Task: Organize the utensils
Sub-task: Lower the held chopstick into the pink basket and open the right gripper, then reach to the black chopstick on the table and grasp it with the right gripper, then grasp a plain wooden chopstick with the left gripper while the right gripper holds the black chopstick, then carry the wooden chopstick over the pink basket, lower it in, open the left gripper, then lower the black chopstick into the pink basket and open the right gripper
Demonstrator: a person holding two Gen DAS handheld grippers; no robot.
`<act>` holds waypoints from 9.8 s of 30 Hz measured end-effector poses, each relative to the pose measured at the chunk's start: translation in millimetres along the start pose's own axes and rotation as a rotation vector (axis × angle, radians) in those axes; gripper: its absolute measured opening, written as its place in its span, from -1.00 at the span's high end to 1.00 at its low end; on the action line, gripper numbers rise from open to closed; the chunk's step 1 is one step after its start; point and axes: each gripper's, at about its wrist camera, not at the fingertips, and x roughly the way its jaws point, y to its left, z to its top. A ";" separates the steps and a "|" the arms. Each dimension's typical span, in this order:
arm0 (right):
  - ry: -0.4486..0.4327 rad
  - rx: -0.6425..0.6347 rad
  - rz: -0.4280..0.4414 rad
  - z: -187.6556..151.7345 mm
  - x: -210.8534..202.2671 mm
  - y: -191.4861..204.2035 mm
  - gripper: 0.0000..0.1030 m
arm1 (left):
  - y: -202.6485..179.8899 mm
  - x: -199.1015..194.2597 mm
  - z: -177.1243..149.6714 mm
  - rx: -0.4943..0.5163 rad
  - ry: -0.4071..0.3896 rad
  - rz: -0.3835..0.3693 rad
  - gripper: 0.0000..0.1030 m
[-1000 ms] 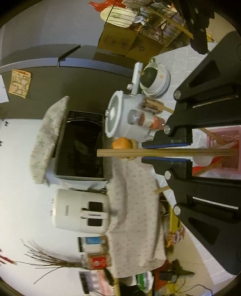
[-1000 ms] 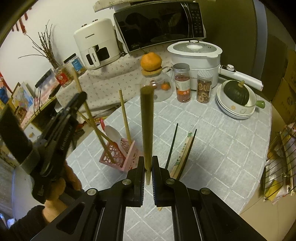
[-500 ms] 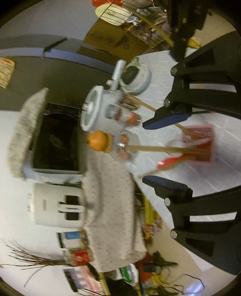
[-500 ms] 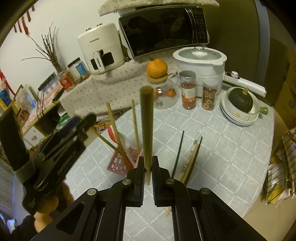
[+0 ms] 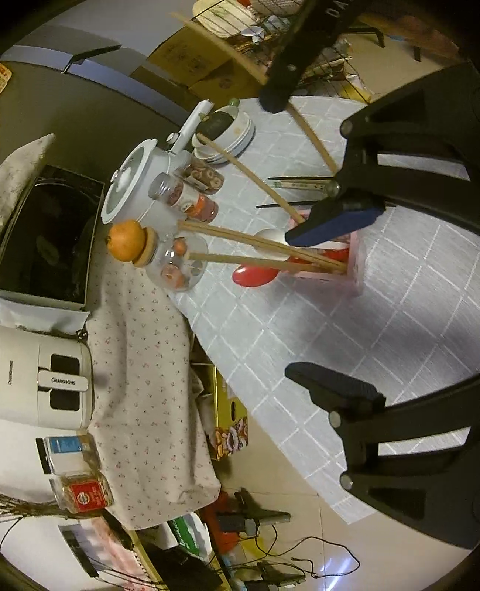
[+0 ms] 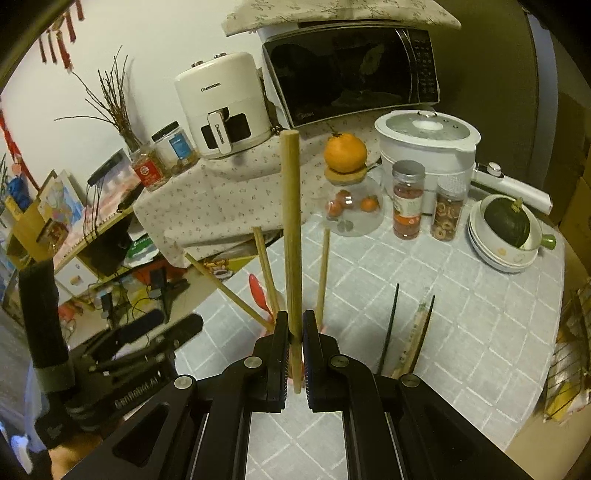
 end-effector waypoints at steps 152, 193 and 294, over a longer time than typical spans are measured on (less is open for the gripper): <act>0.367 0.483 0.013 -99.7 23.0 -259.5 0.89 | -234.3 204.8 -65.6 0.489 0.466 -0.074 0.67; 0.301 0.394 -0.166 -103.7 67.8 -226.3 0.90 | -159.6 52.3 -70.5 0.528 0.218 -0.178 0.87; -0.116 -0.072 0.000 -0.4 -12.8 10.4 0.89 | 34.9 -27.1 -17.3 0.053 0.021 -0.096 -0.22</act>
